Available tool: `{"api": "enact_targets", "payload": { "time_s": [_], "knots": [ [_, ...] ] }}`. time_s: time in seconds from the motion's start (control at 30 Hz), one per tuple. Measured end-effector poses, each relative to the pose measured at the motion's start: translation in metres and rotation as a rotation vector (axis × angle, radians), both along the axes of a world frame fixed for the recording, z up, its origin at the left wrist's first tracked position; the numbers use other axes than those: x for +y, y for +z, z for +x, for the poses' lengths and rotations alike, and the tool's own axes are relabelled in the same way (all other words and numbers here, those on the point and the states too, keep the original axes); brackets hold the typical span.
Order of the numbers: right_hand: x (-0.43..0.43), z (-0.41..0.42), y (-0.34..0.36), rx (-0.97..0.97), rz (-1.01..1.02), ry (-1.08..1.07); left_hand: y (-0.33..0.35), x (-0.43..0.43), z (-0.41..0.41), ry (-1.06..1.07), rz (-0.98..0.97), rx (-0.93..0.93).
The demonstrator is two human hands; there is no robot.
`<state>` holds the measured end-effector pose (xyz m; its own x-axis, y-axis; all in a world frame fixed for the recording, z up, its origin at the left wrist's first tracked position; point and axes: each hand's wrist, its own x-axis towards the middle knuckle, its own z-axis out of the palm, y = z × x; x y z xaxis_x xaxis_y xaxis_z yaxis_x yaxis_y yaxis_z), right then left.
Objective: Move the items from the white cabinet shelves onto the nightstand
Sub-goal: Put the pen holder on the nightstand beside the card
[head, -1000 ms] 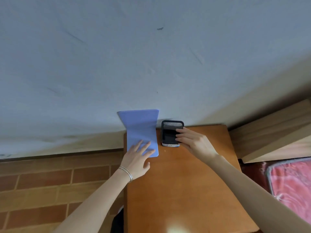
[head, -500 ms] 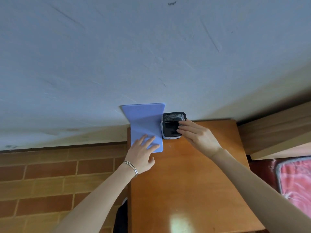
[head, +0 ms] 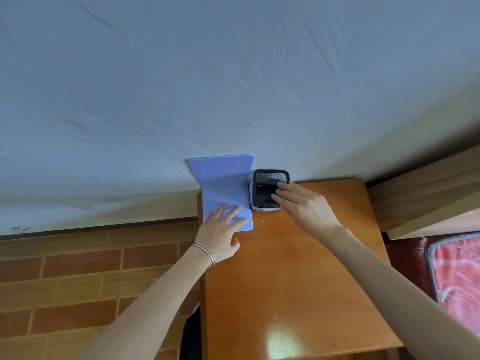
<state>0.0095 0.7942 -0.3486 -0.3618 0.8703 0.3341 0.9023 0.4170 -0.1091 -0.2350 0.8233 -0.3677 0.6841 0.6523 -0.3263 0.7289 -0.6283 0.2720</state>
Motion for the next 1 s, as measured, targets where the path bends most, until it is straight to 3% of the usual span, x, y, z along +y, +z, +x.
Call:
{"api": "enact_targets", "payload": {
  "time_s": [0.73,1.0],
  "knots": [
    [0.004,-0.006,0.012,-0.072,-0.086,-0.053,0.006,0.002,0.005,-0.05,0.027,0.165],
    [-0.013,0.004,0.108,-0.06,-0.205,-0.113,0.108,0.01,-0.002,-0.08,0.238,-0.149]
  ]
}}
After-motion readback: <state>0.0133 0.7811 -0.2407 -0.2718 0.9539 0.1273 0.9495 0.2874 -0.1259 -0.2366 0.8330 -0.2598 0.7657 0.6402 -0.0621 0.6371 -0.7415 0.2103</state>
